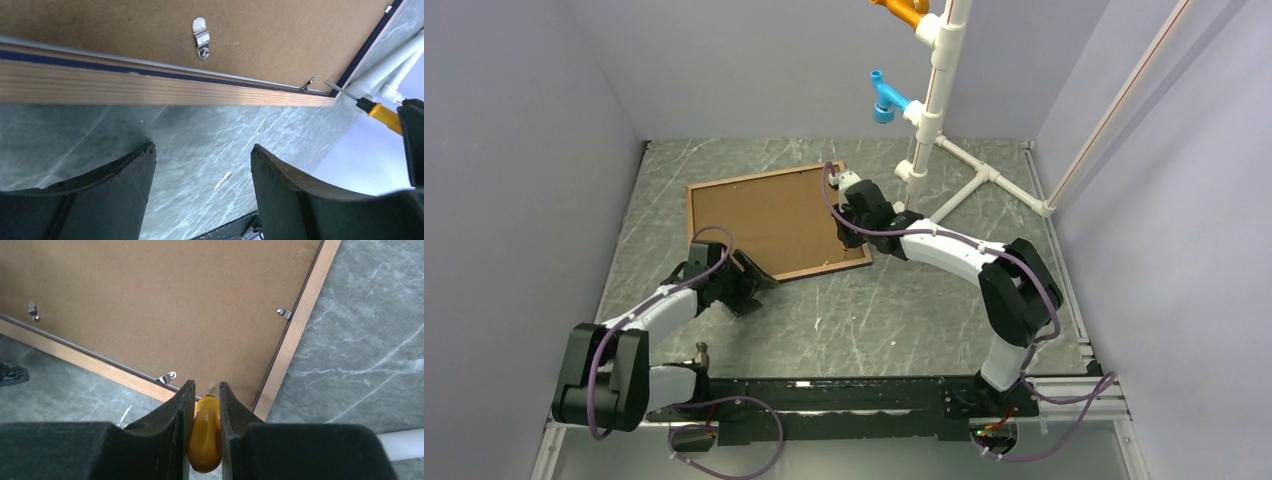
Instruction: Take the photo out of the frame
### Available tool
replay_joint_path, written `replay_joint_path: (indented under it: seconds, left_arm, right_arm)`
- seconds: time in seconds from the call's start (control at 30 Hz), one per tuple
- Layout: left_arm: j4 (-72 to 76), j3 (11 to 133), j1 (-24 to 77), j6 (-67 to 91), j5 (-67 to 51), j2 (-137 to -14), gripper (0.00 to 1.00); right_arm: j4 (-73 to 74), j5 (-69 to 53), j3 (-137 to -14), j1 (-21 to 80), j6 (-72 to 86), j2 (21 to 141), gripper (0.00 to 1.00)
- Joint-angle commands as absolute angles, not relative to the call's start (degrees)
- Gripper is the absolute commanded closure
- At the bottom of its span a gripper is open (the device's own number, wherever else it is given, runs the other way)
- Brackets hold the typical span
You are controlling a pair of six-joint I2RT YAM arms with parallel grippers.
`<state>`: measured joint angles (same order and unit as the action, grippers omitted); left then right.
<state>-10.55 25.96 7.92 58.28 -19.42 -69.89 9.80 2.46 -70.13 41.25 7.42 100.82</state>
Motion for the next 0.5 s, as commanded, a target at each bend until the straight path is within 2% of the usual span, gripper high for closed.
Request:
replay_joint_path:
  seconds: [0.0,0.47]
  left_arm:
    - [-6.4,26.19,8.17,58.96,-21.26,-72.1,0.25]
    - [-7.32,27.21,8.17,60.29,-20.32,-77.61,0.2]
  right_arm:
    - [9.85,0.4,-66.23,42.73,7.28,98.44,1.0]
    - [8.0,-3.19,-60.05,51.1,14.03,92.47,1.0]
